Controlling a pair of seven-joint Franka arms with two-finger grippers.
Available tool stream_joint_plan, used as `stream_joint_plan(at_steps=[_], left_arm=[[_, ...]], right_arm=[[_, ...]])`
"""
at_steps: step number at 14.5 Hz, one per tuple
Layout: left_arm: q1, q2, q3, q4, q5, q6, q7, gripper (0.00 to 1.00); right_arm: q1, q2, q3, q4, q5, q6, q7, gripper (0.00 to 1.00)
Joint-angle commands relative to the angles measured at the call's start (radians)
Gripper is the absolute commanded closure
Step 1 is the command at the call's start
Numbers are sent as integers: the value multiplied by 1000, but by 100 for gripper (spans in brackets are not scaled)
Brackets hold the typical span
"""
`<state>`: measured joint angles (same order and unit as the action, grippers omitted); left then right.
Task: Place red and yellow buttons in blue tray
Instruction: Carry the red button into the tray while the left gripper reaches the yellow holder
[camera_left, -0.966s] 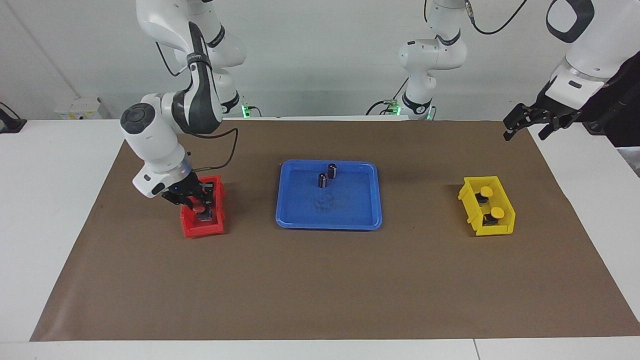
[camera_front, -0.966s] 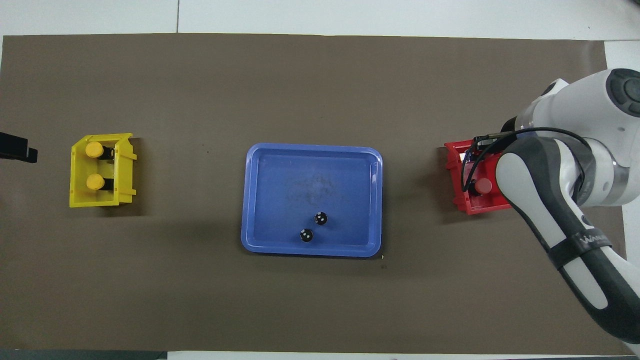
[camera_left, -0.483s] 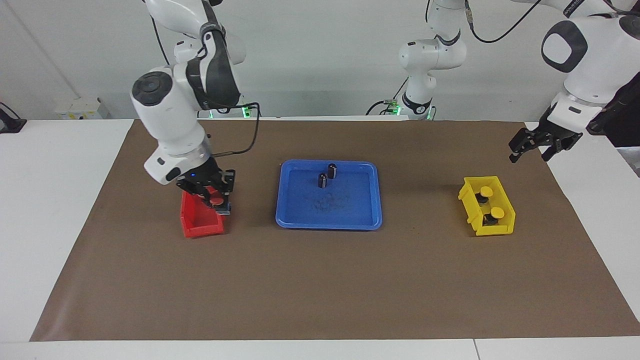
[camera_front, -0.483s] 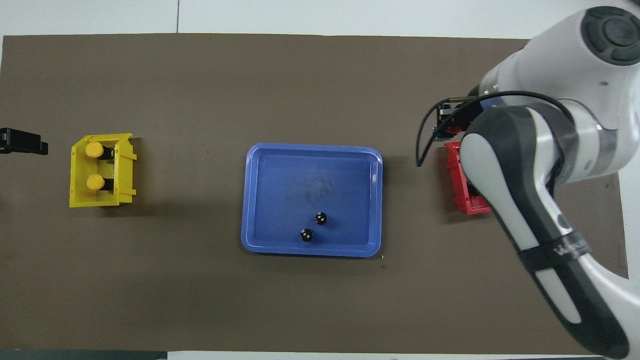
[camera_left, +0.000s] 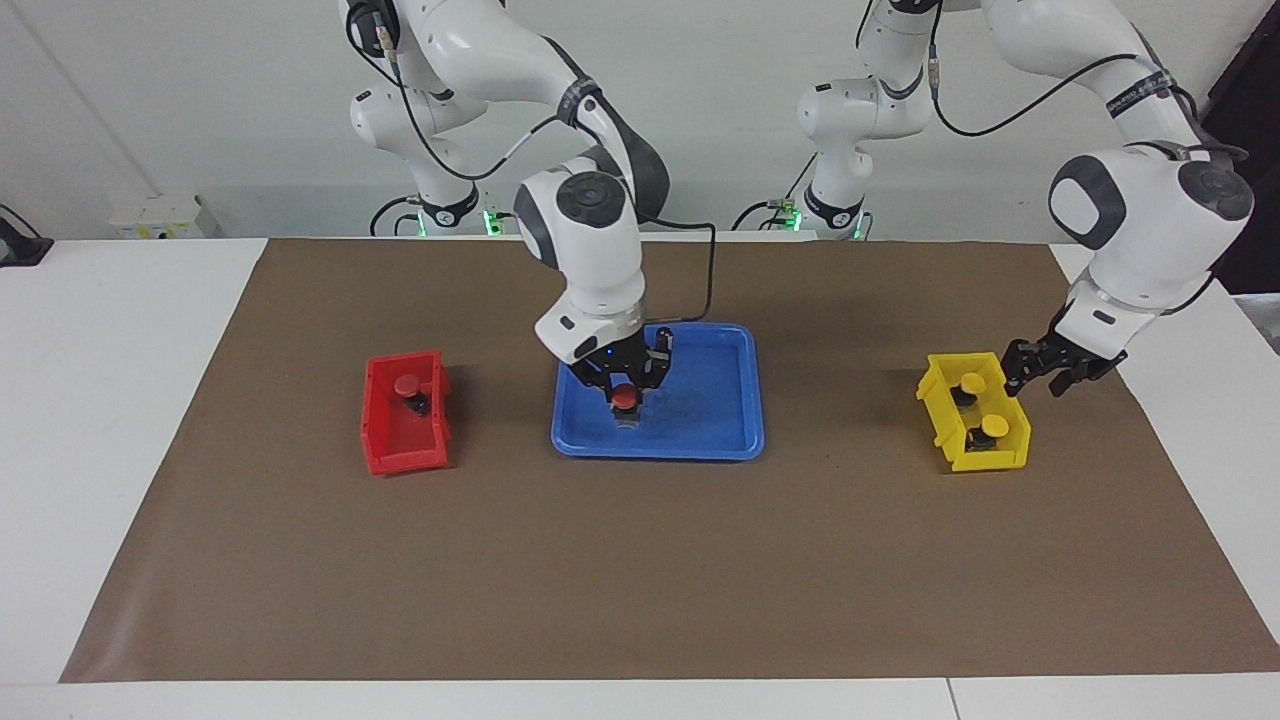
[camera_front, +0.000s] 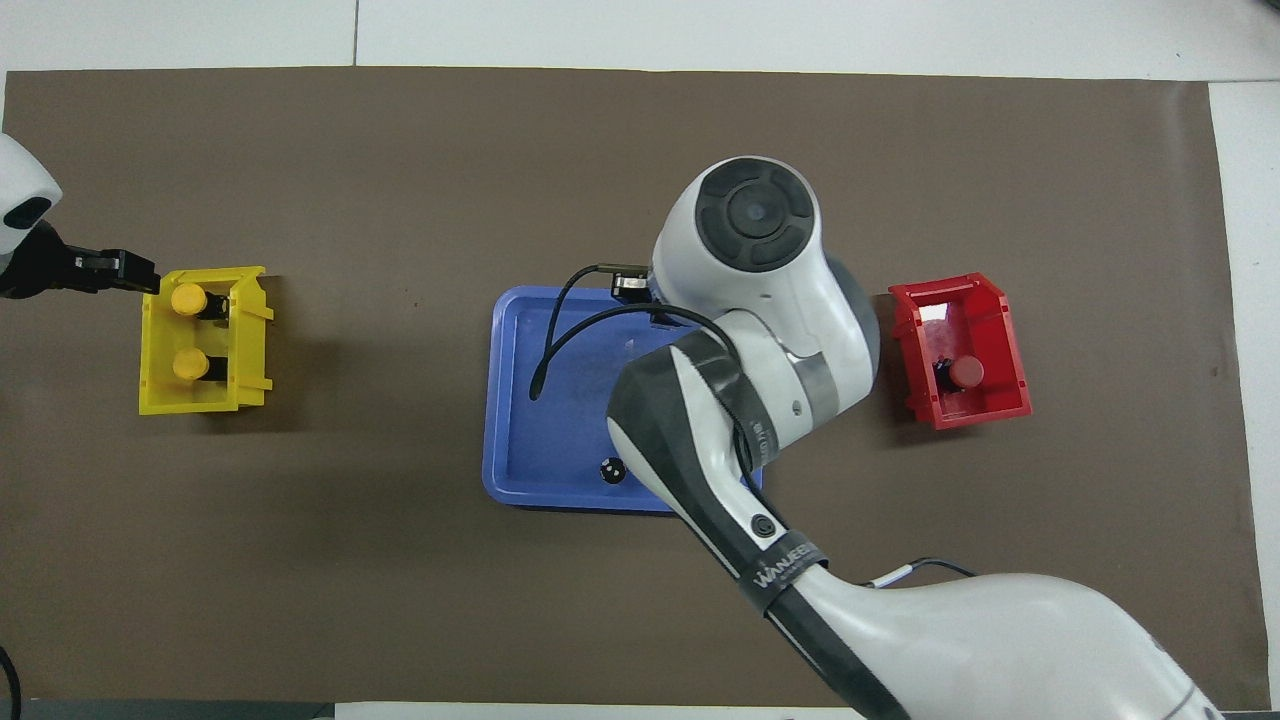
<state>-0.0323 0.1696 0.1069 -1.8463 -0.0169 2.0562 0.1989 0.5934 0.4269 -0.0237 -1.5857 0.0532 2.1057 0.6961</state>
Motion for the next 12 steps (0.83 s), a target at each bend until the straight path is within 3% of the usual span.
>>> stream_joint_plan(at_steps=[1, 8, 10, 12], left_arm=[[-1, 17, -1, -14, 22, 30, 7, 33], [5, 42, -1, -97, 12, 165, -35, 33], [5, 42, -3, -108, 11, 163, -36, 33], [-1, 42, -3, -108, -17, 167, -39, 33]], right_arm=[[20, 9, -5, 3, -16, 2, 34, 77], [31, -8, -5, -102, -24, 71, 34, 74], [32, -17, -4, -129, -24, 85, 36, 64], [31, -19, -5, -123, -26, 70, 34, 41]])
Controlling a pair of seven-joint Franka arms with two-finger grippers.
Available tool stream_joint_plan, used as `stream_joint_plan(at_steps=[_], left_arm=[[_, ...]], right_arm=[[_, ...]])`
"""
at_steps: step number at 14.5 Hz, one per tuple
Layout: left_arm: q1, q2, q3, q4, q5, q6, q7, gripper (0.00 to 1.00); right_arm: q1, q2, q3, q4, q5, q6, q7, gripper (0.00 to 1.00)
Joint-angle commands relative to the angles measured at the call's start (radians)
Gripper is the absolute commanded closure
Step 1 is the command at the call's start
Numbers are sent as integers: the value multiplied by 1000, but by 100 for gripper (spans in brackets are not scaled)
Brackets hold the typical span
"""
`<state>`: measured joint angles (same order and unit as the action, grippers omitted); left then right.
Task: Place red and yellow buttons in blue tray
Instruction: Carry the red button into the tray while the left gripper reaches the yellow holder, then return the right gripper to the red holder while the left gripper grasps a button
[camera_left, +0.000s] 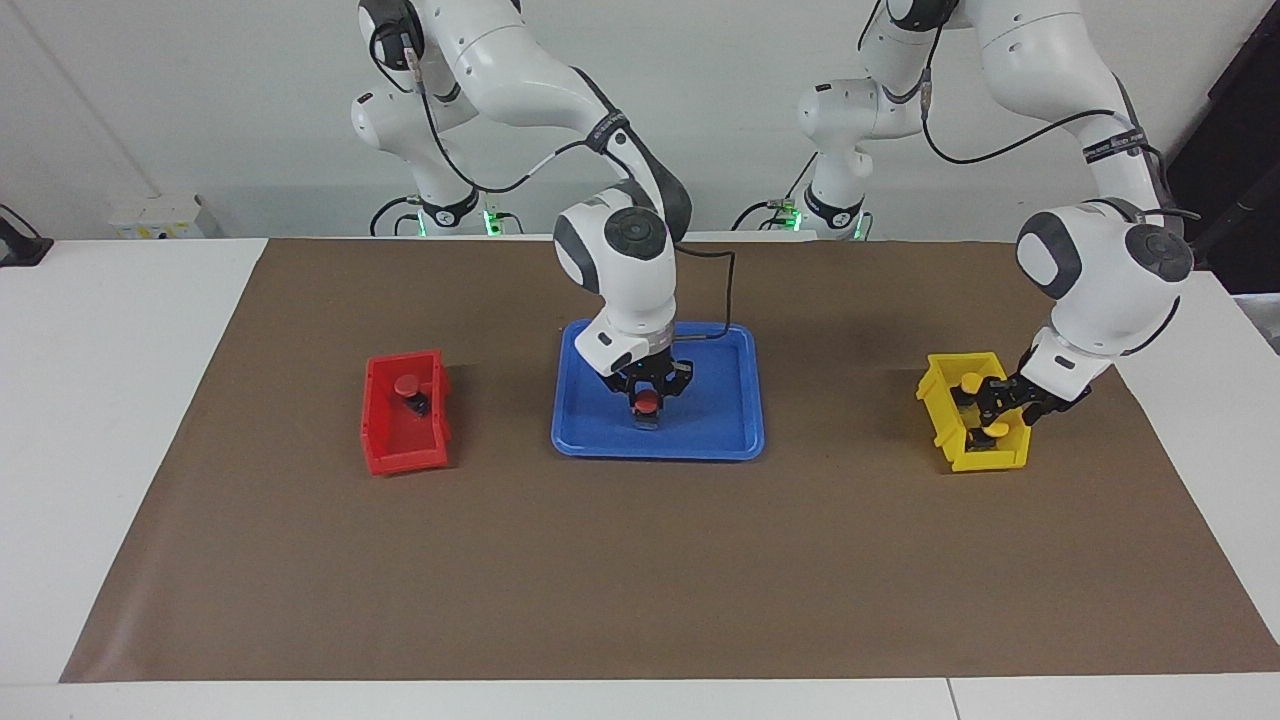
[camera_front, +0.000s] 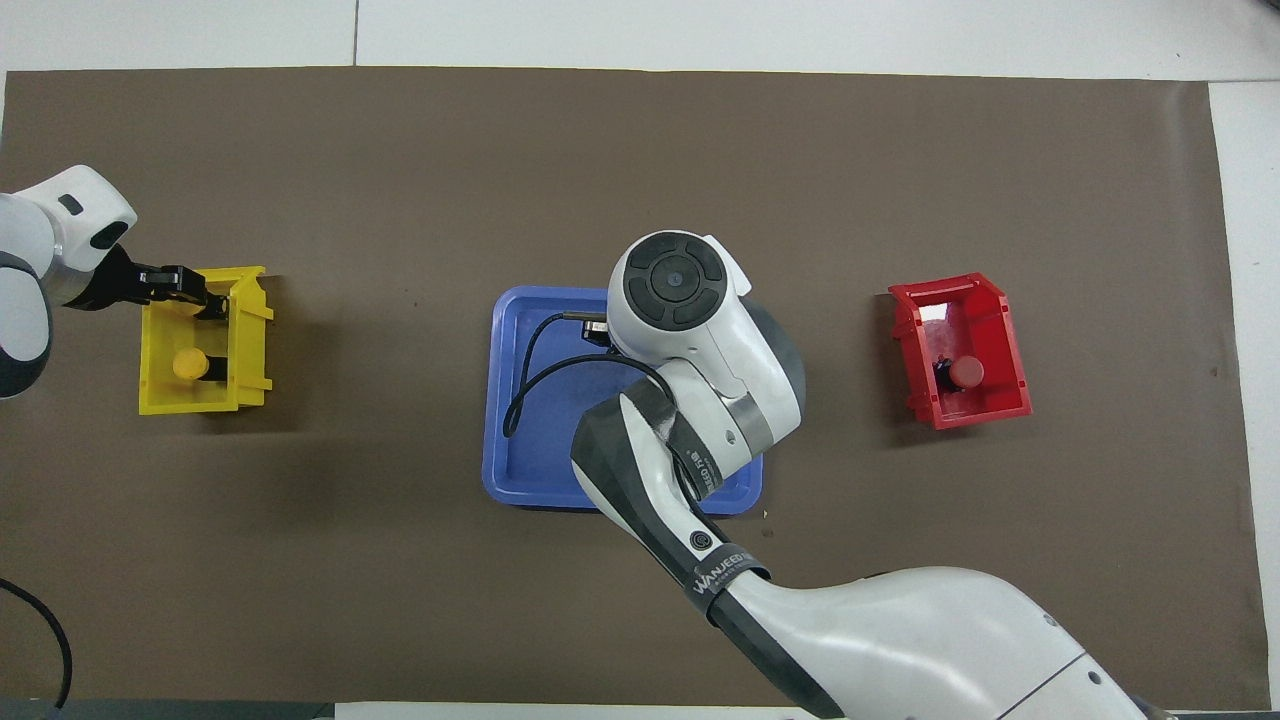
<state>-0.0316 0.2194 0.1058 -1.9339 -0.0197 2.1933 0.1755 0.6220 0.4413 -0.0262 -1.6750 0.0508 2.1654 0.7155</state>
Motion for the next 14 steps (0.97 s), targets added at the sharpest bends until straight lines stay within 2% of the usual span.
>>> stream_joint_plan(at_steps=[1, 3, 5, 7, 9, 11, 12, 14], left_arm=[[-2, -8, -1, -22, -17, 31, -16, 33], [-7, -6, -1, -23, -17, 40, -16, 33], [-8, -6, -1, -34, -17, 51, -21, 33], [-8, -5, -1, -51, -17, 80, -21, 35], [-8, 0, -1, -59, -19, 106, -24, 41], [-11, 3, -1, -54, -66, 109, -91, 72], [-11, 5, -1, -50, -71, 112, -105, 98], [-11, 14, 0, -11, -71, 85, -105, 99]], right_arm=[[2, -32, -3, -20, -23, -2, 13, 34], [-16, -35, -11, 47, -28, -77, 6, 33], [-75, -90, -12, 75, -49, -159, -43, 33], [-169, -174, -12, 37, -48, -225, -219, 33], [-278, -286, -11, -73, -45, -269, -395, 33], [-355, -408, -11, -245, -42, -244, -543, 33], [-395, -458, -11, -323, -42, -204, -600, 33], [-461, -487, -11, -412, -40, -143, -723, 33]])
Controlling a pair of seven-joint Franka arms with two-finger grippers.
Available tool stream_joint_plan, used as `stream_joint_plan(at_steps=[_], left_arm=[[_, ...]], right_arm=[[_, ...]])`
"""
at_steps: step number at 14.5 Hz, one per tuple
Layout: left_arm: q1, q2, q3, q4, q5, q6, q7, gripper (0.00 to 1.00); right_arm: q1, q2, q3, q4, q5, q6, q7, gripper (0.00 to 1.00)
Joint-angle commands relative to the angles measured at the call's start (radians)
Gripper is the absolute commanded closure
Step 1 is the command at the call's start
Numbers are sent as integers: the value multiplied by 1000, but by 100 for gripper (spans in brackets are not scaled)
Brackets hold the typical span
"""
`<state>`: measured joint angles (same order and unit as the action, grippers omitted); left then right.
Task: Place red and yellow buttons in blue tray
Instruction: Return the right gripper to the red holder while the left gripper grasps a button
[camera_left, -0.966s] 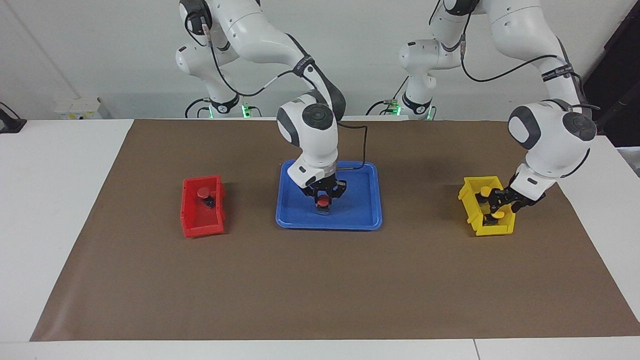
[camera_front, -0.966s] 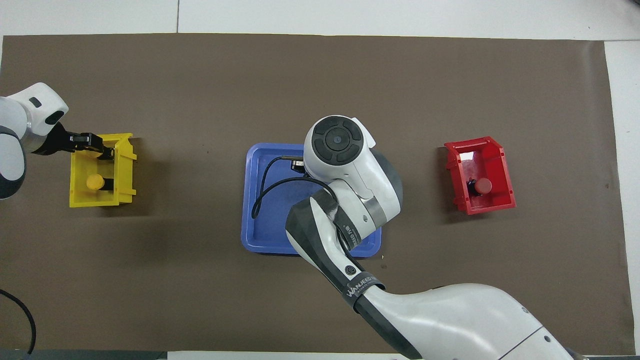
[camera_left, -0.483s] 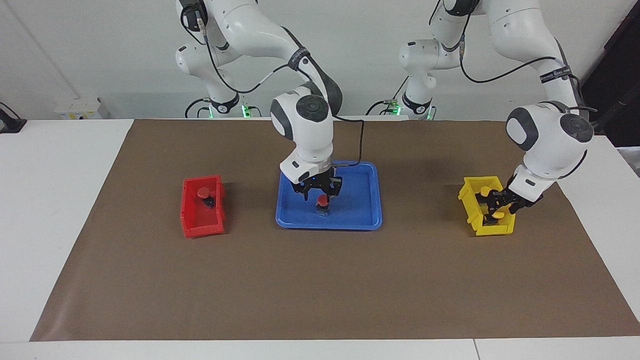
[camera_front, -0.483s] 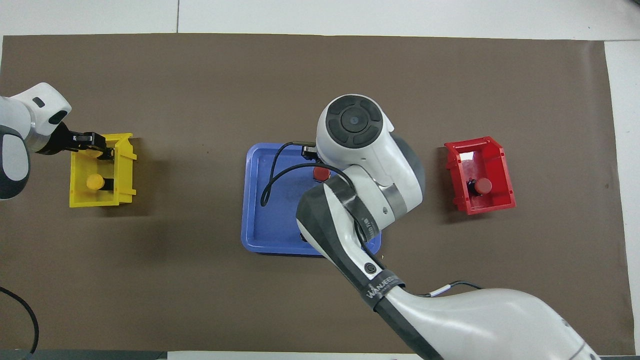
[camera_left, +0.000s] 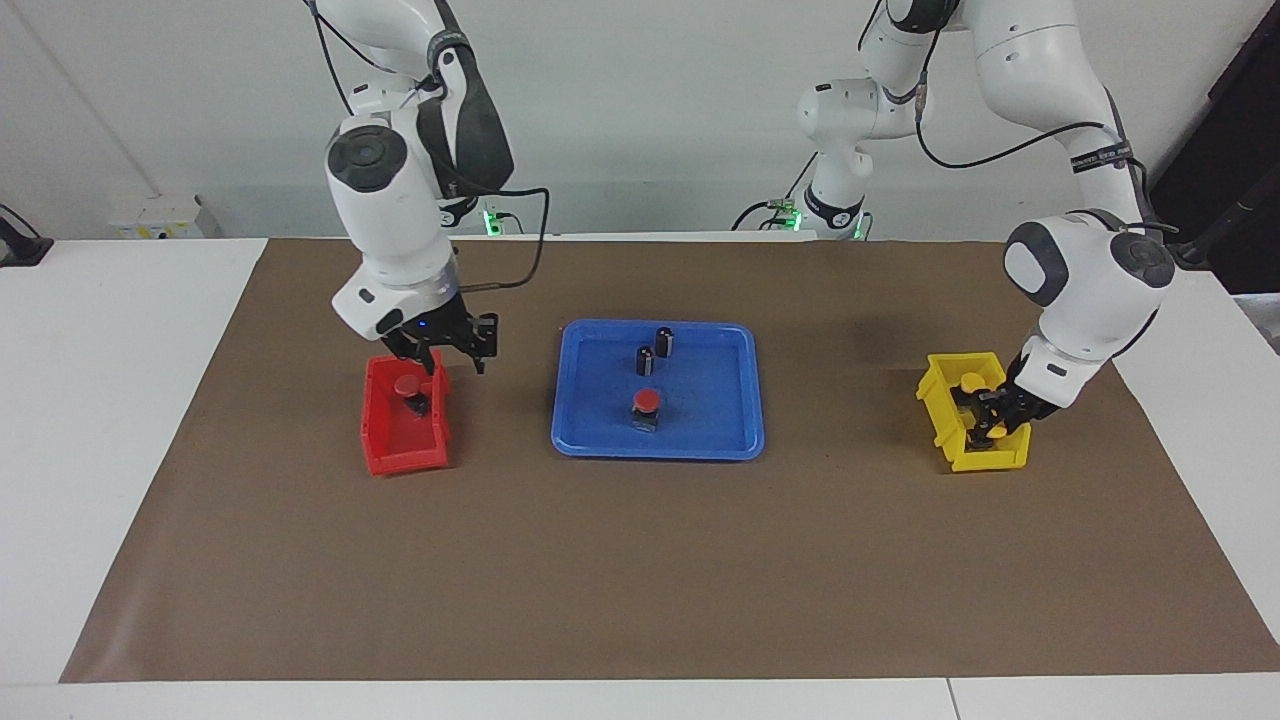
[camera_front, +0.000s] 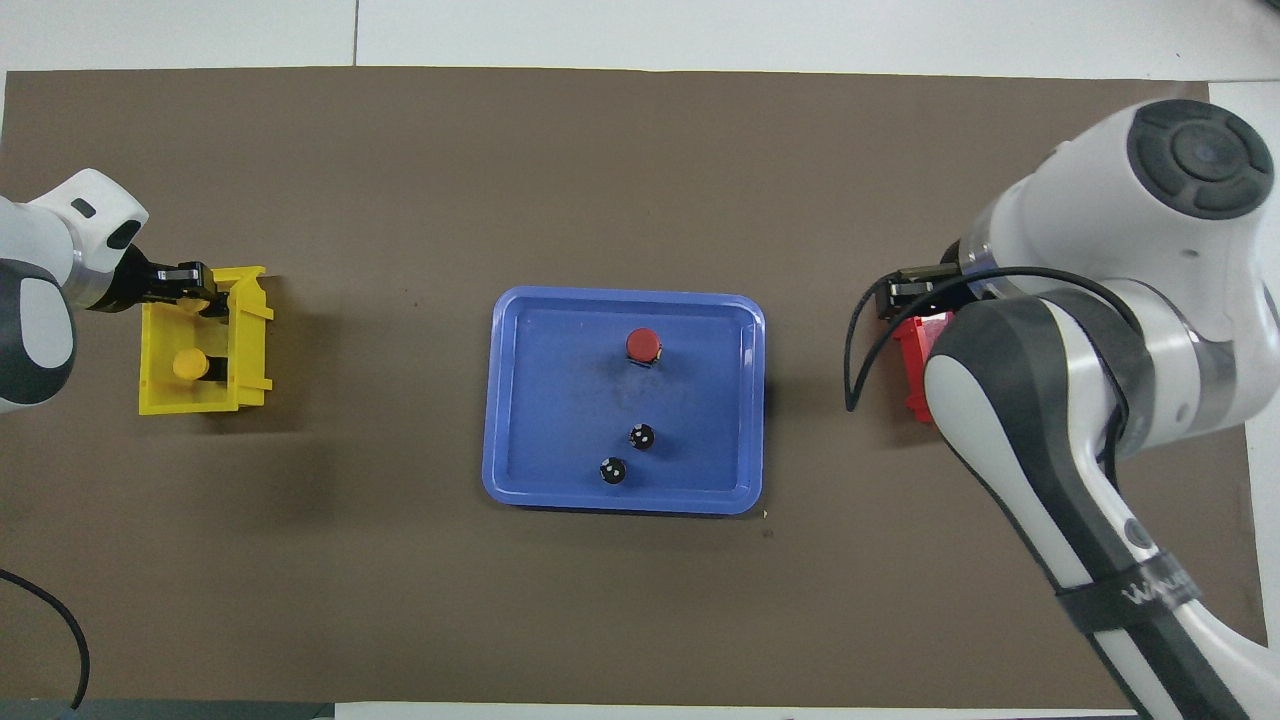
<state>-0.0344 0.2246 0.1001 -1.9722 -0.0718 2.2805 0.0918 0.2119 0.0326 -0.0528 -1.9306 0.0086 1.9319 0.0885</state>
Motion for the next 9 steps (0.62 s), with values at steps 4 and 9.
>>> stream_joint_plan(at_steps=[4, 9], left_arm=[[-48, 22, 0, 330, 157, -325, -15, 99], [-307, 6, -8, 391, 205, -398, -352, 99]], right_arm=[[-112, -126, 16, -323, 8, 280, -200, 33], [-147, -114, 16, -383, 11, 380, -259, 35]])
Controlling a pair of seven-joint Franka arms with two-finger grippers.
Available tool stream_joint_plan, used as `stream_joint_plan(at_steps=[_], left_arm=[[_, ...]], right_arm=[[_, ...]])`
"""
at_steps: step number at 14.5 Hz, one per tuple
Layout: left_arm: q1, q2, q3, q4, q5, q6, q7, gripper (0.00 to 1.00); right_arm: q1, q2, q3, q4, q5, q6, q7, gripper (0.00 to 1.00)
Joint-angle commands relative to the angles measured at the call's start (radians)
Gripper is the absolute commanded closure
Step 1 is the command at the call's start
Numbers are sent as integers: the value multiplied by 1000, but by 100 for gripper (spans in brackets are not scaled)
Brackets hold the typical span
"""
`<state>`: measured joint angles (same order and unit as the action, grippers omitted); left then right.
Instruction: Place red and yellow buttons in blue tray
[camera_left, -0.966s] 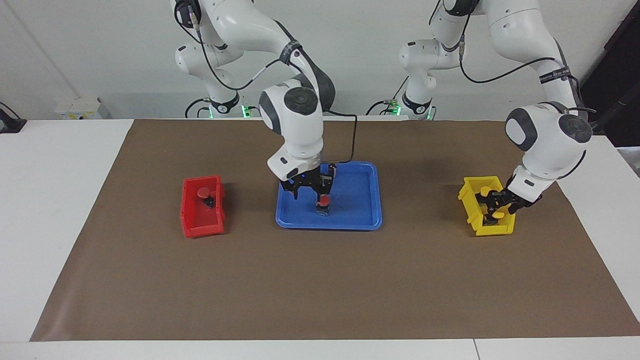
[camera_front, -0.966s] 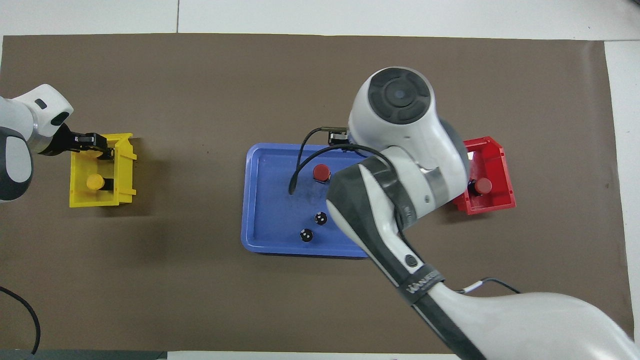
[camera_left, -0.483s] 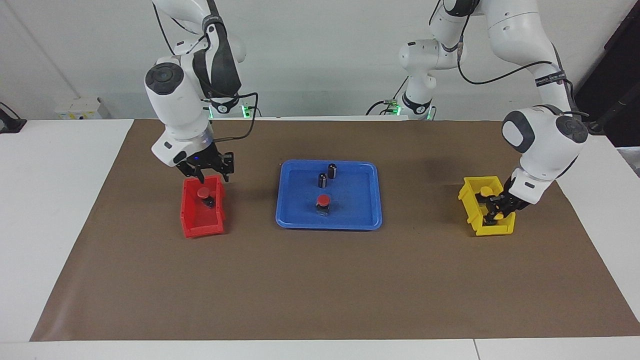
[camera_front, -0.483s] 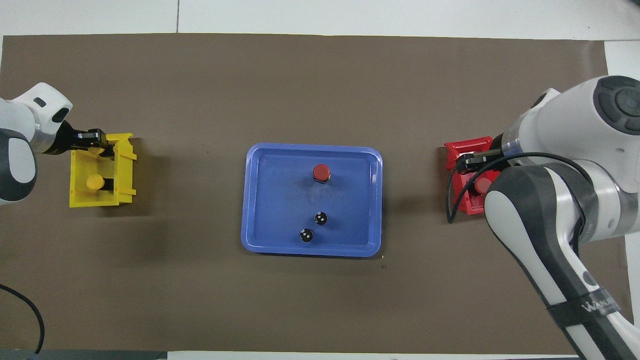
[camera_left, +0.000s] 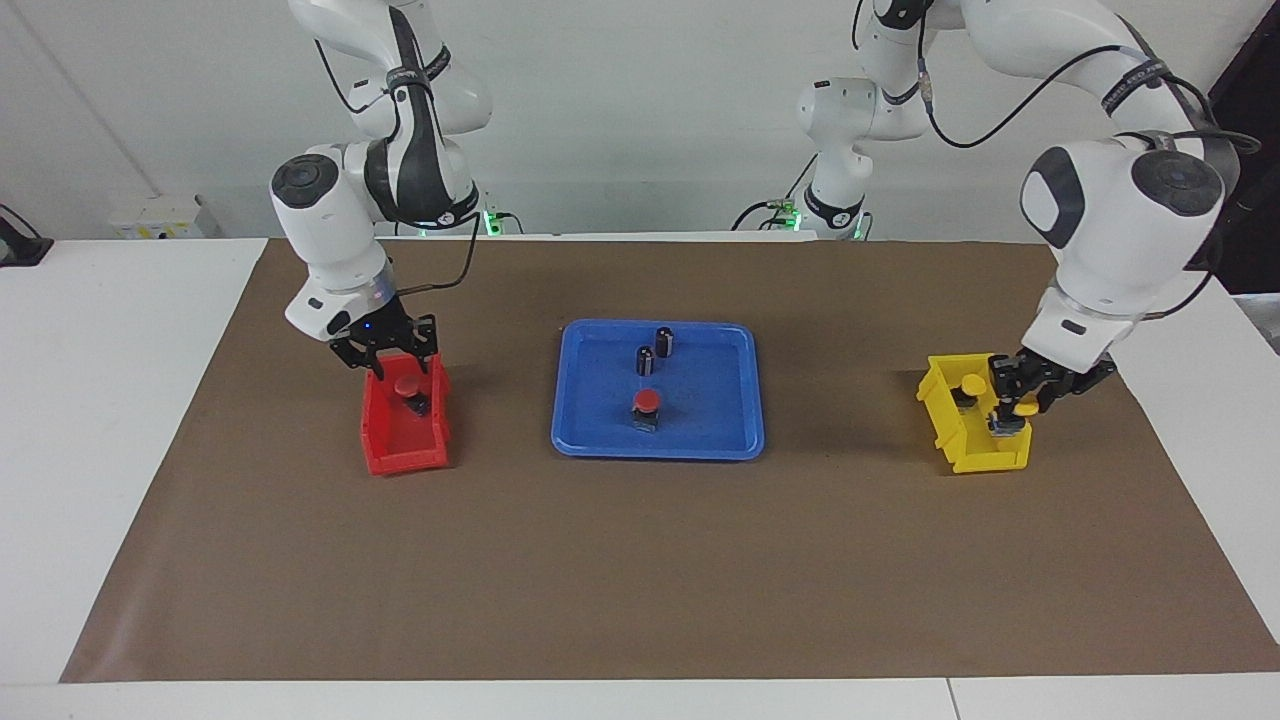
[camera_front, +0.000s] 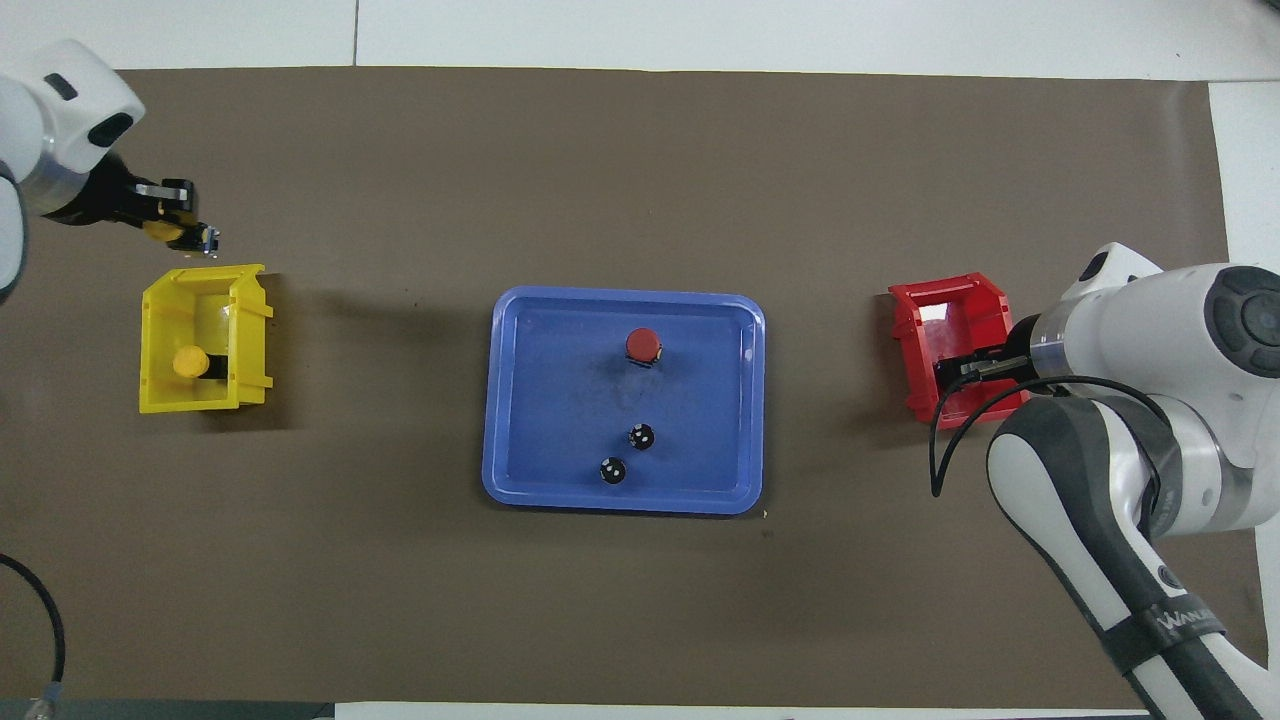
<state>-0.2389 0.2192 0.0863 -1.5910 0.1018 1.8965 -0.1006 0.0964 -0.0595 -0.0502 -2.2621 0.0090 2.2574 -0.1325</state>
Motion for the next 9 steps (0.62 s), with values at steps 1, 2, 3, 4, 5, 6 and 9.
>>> stream_joint_plan(at_steps=[1, 2, 3, 4, 5, 6, 9], left_arm=[[-164, 11, 6, 8, 16, -8, -259, 99], [-221, 14, 6, 3, -34, 9, -356, 99], [-274, 26, 6, 2, -77, 36, -419, 99], [-331, 35, 7, -15, -95, 58, -495, 99], [-382, 54, 6, -24, -96, 85, -569, 99], [-416, 58, 6, -42, -97, 107, -608, 99], [-468, 78, 4, -137, -135, 235, -616, 99]], right_arm=[[-34, -14, 13, -62, 11, 79, -39, 35], [-34, -7, 13, -65, 12, 88, -41, 36], [-35, -3, 13, -66, 12, 96, -44, 36], [-35, -2, 13, -77, 14, 109, -44, 37], [-34, -3, 13, -94, 14, 134, -44, 37], [-34, -3, 13, -108, 14, 151, -44, 37], [-32, 12, 13, -109, 14, 172, -44, 38]])
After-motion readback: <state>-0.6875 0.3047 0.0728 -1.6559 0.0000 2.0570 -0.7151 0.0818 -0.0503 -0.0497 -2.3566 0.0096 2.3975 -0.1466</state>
